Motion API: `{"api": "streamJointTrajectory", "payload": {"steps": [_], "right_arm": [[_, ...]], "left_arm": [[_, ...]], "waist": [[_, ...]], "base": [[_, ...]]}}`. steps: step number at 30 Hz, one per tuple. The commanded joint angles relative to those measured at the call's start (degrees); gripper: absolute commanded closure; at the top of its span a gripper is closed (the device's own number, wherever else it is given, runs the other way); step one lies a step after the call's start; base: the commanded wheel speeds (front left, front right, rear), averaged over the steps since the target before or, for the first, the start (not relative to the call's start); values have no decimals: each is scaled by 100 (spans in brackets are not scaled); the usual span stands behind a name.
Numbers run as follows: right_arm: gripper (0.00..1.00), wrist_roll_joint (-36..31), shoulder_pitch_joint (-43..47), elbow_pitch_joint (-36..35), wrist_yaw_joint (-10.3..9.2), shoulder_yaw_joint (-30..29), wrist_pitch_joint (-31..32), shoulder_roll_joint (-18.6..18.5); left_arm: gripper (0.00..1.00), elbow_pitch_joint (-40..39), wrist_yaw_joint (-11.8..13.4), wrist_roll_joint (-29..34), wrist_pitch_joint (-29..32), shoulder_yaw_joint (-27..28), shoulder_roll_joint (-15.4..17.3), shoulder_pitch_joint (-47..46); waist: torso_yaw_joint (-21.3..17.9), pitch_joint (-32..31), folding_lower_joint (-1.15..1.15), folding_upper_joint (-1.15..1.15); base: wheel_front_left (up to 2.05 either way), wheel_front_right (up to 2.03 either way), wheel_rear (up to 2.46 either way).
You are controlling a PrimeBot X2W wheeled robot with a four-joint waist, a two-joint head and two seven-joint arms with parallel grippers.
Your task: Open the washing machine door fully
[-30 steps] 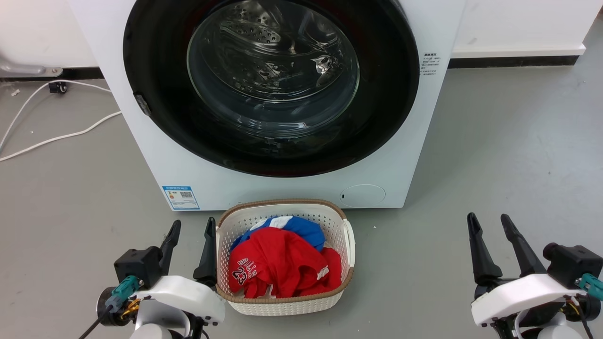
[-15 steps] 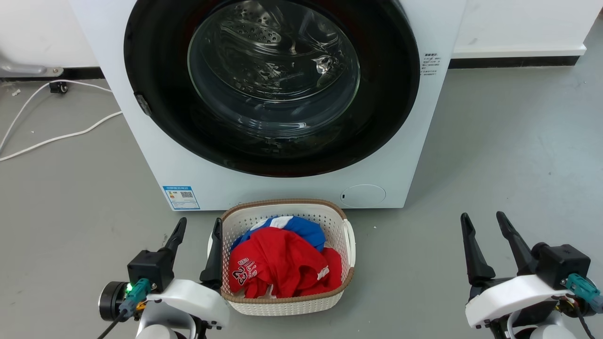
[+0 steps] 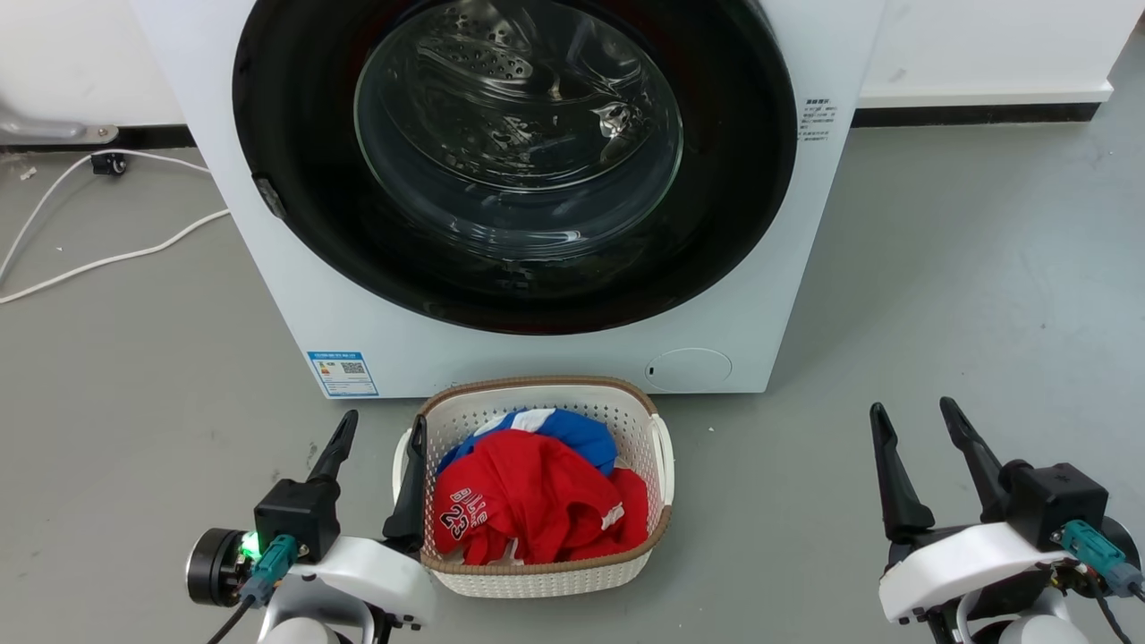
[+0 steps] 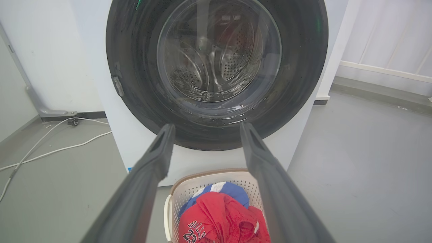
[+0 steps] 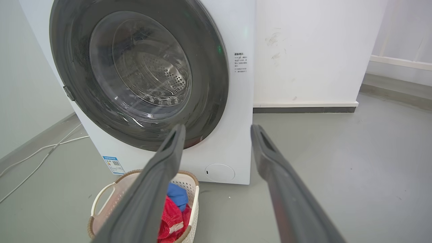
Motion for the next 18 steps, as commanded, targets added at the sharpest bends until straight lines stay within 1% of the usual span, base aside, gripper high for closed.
{"api": "streamJointTrajectory", "payload": {"steps": [1,13,18], "right_arm": [[0,-133,-67,-36,4,-7,-22,18],[0,-376,-100,15,5,-16,-87,49],[0,-228,-115,74,5,-37,-100,55]], "left_arm": [[0,13,-21,128,-53,11,-16,-74],[0,129,-129,432,-172,163,-93,-92],[0,199,-192,386,-172,259,-158,-86]], "waist": [[-7,13,0,0],[-24,32,0,0],[-33,35,0,0]], "base": [[0,0,0],[0,0,0],[0,0,0]]}}
